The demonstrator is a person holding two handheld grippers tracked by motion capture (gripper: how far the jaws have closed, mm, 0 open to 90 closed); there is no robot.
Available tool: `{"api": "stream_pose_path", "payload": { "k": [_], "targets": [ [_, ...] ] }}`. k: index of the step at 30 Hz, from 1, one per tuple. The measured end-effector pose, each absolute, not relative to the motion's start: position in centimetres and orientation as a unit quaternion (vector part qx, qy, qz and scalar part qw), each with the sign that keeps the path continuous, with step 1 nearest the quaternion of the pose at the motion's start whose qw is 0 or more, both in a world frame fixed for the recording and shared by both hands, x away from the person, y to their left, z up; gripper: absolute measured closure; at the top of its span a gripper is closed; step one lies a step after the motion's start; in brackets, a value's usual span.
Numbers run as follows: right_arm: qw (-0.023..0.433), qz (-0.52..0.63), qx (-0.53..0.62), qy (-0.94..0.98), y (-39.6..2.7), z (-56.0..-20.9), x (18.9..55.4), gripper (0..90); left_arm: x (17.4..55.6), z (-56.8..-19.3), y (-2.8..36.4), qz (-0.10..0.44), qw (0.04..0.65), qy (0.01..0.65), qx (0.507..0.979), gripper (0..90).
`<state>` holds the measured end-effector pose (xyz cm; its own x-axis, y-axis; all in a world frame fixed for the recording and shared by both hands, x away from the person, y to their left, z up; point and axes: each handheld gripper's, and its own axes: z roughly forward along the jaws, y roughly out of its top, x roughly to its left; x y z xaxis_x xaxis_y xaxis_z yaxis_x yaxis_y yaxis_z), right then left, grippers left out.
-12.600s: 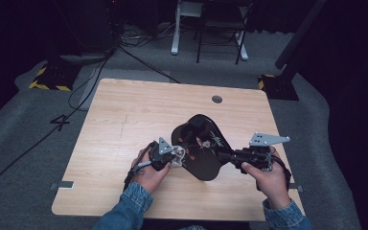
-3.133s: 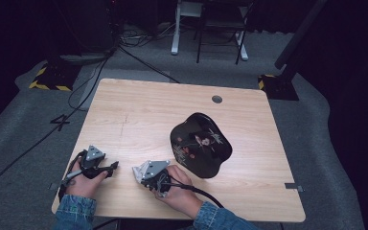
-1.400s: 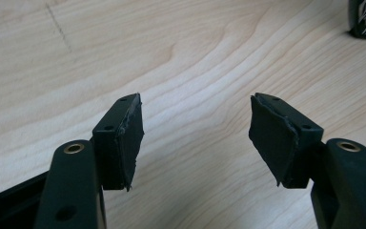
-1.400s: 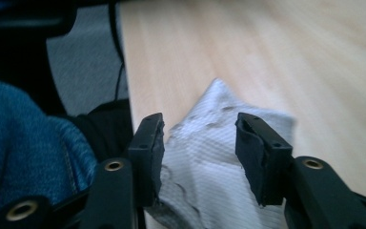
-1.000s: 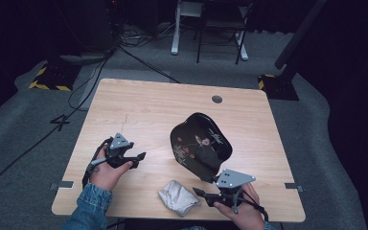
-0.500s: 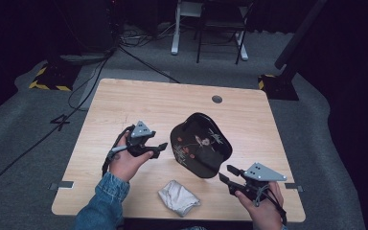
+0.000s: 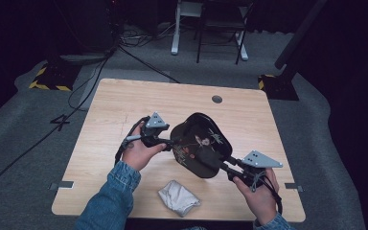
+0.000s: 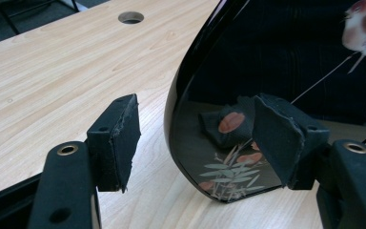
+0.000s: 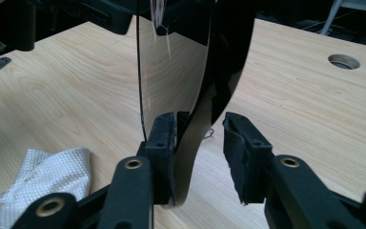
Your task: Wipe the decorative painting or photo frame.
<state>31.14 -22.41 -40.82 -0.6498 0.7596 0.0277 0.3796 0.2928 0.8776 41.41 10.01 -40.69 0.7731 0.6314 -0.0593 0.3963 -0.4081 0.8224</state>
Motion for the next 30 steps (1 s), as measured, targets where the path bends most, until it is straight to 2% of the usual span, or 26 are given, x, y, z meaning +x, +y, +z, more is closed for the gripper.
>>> {"api": "stream_pose_path", "payload": {
  "k": [8,12,18,30],
  "targets": [
    [0.206,0.465,0.358,0.783,-22.4,-40.8,31.6,71.6,41.5,-41.2,9.2,0.107,0.45,0.295,0.836,33.3],
    [0.203,0.469,0.359,0.781,-22.8,-40.8,32.2,70.4,41.5,-41.3,9.1,0.101,0.45,0.289,0.839,33.4],
    [0.22,0.466,0.36,0.777,-23.2,-40.9,32.9,68.4,41.3,-41.3,8.7,0.082,0.456,0.278,0.842,36.1],
    [0.232,0.464,0.371,0.77,-23.2,-41.2,34.4,62.1,40.4,-41.3,8.4,0.086,0.439,0.274,0.852,42.8]
  ]
}}
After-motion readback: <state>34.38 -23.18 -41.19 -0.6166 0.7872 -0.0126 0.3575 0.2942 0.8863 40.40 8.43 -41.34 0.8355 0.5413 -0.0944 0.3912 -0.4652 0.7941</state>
